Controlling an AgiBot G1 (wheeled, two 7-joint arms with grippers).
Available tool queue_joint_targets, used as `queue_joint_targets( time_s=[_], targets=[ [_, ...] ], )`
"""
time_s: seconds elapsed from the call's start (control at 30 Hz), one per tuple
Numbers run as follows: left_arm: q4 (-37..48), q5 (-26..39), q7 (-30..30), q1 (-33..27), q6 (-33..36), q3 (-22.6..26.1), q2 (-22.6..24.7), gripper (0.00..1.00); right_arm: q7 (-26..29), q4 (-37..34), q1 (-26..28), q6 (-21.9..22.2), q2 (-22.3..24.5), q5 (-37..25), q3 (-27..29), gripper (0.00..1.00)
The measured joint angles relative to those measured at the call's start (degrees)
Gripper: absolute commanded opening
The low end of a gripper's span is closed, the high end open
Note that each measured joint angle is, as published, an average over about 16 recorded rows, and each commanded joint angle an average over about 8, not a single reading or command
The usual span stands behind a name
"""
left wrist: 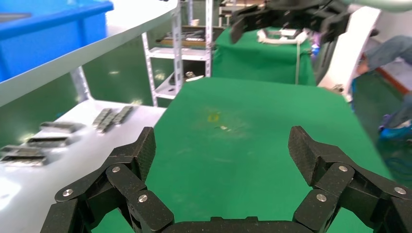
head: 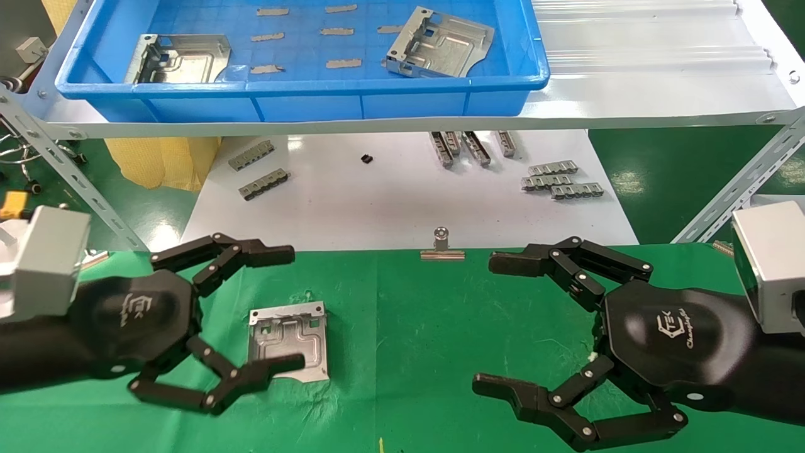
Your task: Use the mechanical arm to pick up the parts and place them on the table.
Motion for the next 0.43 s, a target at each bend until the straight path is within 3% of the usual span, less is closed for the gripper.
queue_joint_targets(
  time_s=[0.43],
  targets=[
    [-10.2,-3.7,-6.5,4.9,-0.9,-3.8,-3.1,1.00,0.0,0.0,0.0,0.0,0.0,0.0,0.0,1.00]
  ],
)
